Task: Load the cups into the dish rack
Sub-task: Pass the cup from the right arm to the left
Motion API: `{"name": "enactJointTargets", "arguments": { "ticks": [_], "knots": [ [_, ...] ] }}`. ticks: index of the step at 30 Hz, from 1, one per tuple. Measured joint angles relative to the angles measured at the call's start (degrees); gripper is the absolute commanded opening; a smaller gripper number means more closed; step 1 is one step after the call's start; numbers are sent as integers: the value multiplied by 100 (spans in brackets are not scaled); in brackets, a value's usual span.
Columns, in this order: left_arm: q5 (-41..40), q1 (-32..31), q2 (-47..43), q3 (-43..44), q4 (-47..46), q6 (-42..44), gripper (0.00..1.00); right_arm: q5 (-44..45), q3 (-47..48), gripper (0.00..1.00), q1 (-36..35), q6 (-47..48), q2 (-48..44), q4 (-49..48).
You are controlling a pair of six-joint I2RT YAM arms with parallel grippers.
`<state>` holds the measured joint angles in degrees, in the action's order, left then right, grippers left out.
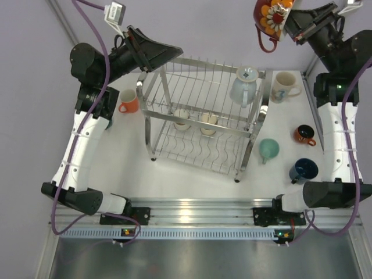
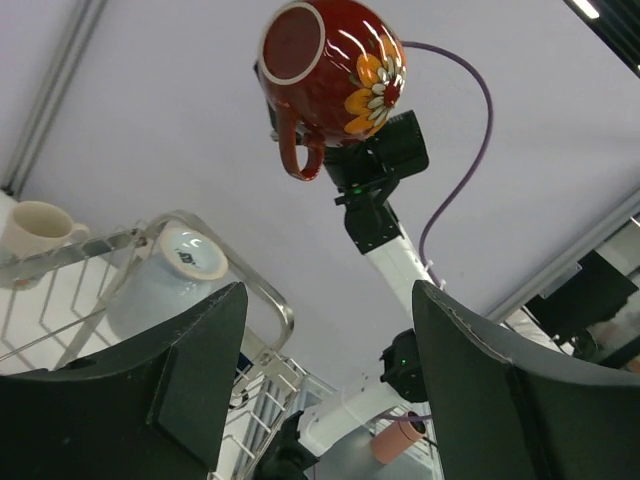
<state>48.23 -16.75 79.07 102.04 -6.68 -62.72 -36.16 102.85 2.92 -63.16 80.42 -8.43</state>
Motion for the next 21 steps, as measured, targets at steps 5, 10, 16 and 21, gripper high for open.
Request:
{"name": "enactJointTargets", "arguments": {
  "ticks": [5, 10, 16, 21],
  "knots": [
    [-162, -802, 225, 188, -229, 262, 72, 83, -85, 0, -890, -619, 157, -719],
    [-190, -1486, 354, 295, -378, 632, 73, 146, -210, 0, -1580, -1143, 175, -1429],
    [-247, -1751, 568, 323, -603, 863, 72, 199, -249, 0, -2153, -1412, 177, -1996],
    [-267, -1862, 728, 323, -678, 918, 71, 205, -420, 0, -2389, -1504, 177, -2282]
  ]
}}
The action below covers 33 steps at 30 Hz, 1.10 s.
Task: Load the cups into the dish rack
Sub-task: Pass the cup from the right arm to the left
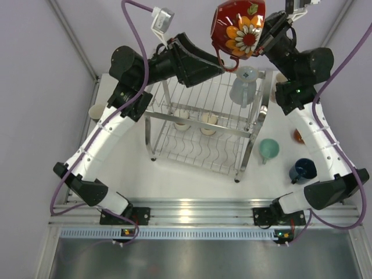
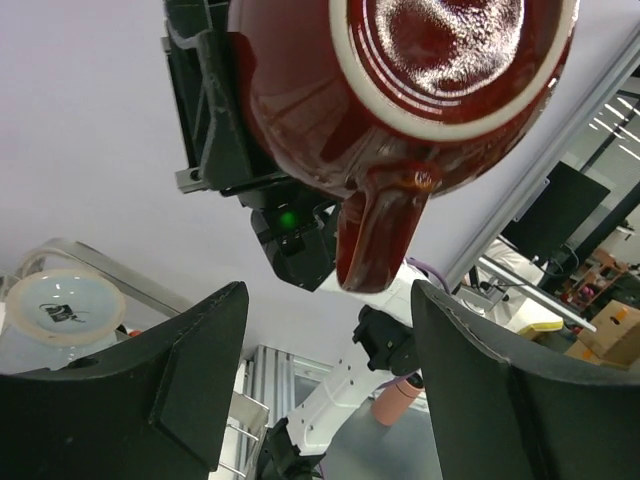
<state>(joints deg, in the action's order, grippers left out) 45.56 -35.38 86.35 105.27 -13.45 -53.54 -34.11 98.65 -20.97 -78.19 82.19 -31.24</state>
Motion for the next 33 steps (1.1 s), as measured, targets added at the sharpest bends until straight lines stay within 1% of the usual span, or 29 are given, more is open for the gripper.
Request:
{"name": "enactJointTargets", "arguments": {
  "ticks": [6, 11, 15, 18, 19, 21, 22, 23, 27, 28, 30, 31, 33],
  "knots": [
    [7, -295, 44, 0, -70, 111, 69, 15, -352, 0, -249, 96, -2, -44],
    [-15, -378, 39, -13, -181, 232, 68, 111, -450, 0, -343, 286, -2, 98],
    [2, -374, 39, -20, -192, 229, 60, 203, -450, 0, -518, 466, -7, 140],
    [-2, -374, 37, -70, -199, 216, 43, 238, -450, 0, -608, 544, -28, 144],
    [-2, -372, 37, -90, -190, 210, 29, 238, -450, 0, -627, 570, -33, 142],
    [0, -365, 35, -118, -205, 282, 19, 282, -450, 0, -654, 581, -50, 155],
    [-39, -352, 28, -120, -195, 310, 16, 337, -450, 0, -651, 614, -63, 170],
    [-33, -334, 28, -129, -195, 341, 1, 365, -450, 0, -654, 664, -72, 219],
    [-138, -343, -31, -170, -57, 385, 0, 358, -496, 0, -654, 684, -81, 238],
    [-177, -348, -61, -181, 33, 402, 0, 350, -516, 2, -654, 699, -83, 249],
    [-219, -350, -114, -219, 168, 426, 0, 321, -566, 8, -656, 704, -96, 249],
    [-238, -354, -146, -264, 190, 431, 0, 310, -590, 15, -656, 710, -105, 254],
    [-264, -369, -216, -358, 225, 435, 0, 245, -654, 21, -662, 754, -146, 278]
  ]
}}
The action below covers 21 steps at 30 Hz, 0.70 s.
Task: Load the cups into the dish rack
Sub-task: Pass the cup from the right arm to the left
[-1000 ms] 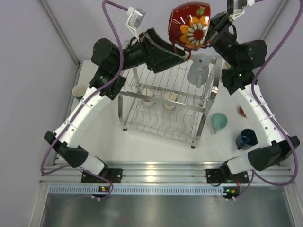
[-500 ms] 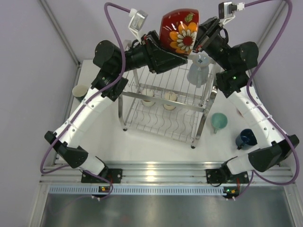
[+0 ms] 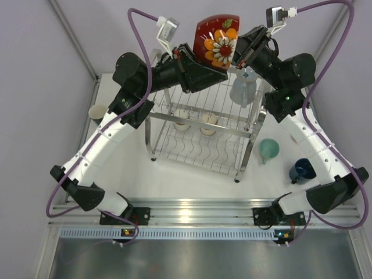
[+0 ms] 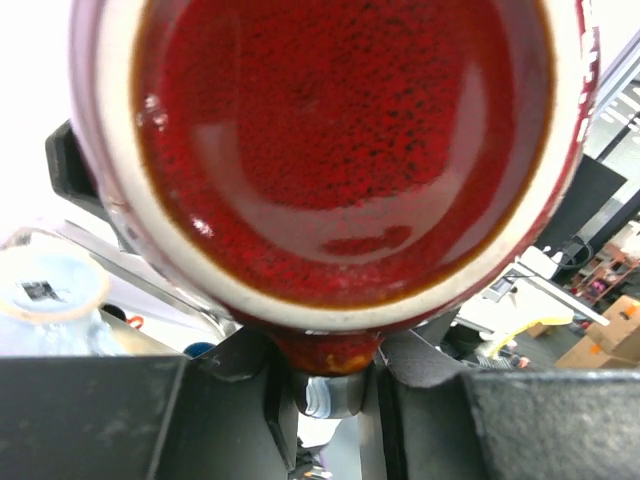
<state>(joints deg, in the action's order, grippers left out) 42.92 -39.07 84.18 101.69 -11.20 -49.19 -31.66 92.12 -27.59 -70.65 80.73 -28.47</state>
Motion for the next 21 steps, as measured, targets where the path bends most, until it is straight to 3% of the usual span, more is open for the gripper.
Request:
{"name": "enactJointTargets", "arguments": {
  "ticks": [4, 7, 21],
  "knots": [
    [-2, -9, -177, -138, 166, -63, 0, -181, -116, 35, -17, 190, -114, 0],
    [37, -13, -326, -256, 232, -68, 0, -275, -179, 39, -35, 297, -247, 4],
    [479, -35, -911, -710, 498, -188, 0, -363, -223, 46, -52, 695, -684, 173]
  ]
}}
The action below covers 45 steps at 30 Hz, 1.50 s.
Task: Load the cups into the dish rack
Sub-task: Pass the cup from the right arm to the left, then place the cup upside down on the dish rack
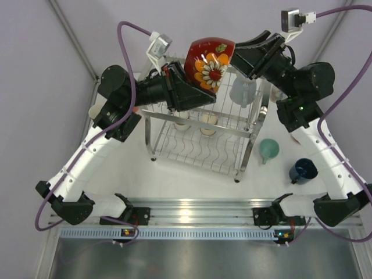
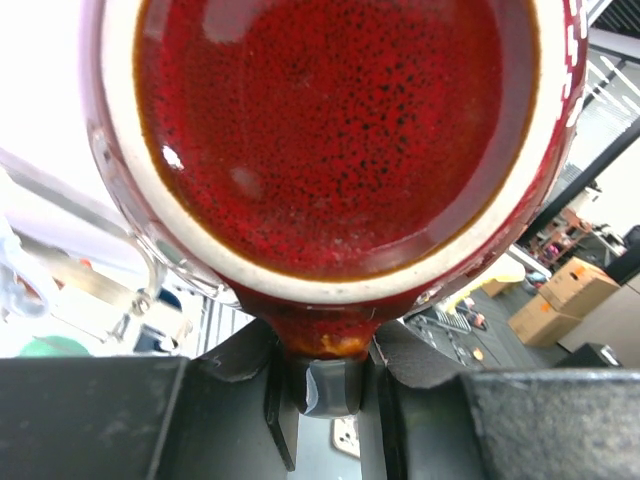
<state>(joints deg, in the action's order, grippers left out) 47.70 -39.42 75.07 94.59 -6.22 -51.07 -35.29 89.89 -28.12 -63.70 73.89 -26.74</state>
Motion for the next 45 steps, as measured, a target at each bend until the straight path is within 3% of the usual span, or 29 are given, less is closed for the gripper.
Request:
{"name": "enactJointTargets", "arguments": {
  "ticks": [15, 23, 37, 45],
  "knots": [
    [323, 4, -782, -562, 1086, 216, 0, 79, -256, 54, 0, 782, -1023, 1016],
    [278, 2, -1399, -1427, 1556, 426, 0, 232, -400, 55, 7, 1097, -1556, 1355],
    [306, -57, -1991, -1908, 1869, 505, 0, 461, -160, 55, 59, 1703, -1641, 2385],
    [-26, -546, -2175, -2079, 2417, 914, 0, 535, 15, 55, 94, 1989, -1641, 2966]
  ]
}}
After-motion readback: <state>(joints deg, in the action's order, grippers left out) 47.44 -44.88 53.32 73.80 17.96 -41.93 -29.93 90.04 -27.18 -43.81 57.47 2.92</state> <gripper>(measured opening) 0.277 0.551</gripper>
